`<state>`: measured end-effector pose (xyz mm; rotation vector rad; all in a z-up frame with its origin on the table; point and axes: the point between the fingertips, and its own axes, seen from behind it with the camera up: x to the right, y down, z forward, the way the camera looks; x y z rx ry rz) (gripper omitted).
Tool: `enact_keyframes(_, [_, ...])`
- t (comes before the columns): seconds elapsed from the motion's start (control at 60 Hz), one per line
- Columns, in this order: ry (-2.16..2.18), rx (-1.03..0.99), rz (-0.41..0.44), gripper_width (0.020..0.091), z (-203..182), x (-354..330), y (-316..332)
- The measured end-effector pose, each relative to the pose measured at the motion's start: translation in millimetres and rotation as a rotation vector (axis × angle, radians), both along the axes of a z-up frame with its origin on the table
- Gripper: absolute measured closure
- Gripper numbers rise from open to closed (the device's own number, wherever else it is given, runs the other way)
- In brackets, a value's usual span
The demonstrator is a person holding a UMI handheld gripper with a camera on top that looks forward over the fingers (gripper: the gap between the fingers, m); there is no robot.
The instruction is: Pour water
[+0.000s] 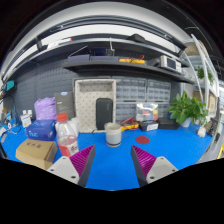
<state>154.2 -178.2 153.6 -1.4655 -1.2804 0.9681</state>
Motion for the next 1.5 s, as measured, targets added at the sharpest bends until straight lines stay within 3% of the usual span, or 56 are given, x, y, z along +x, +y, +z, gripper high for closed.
enact_keyframes(0.25, [-0.075, -0.049, 0.156, 0.0386, -53.7, 13.1, -92.3])
enact_keyframes(0.417, [-0.081, -0.051, 0.241, 0.0376, -68.9, -10.3, -134.2])
enact_keyframes(0.85, [0.004, -0.031, 0.232, 0.0385, -63.3, -96.3, -145.0])
enact_keyframes(0.933, [0.018, -0.017, 0.230, 0.0458, -69.3, -106.0, -145.2])
enact_keyframes(0.983, [0.035, -0.004, 0.225, 0.0558, -69.7, -111.3, -146.1])
enact_keyframes(1.117, [0.077, 0.043, 0.274, 0.0639, -67.7, -113.9, -150.7])
enact_keyframes(1.35, [0.065, 0.045, 0.329, 0.0676, -68.9, -116.6, -155.1])
enact_keyframes(1.5, [0.007, -0.099, 0.330, 0.0675, -70.0, -128.2, -148.1])
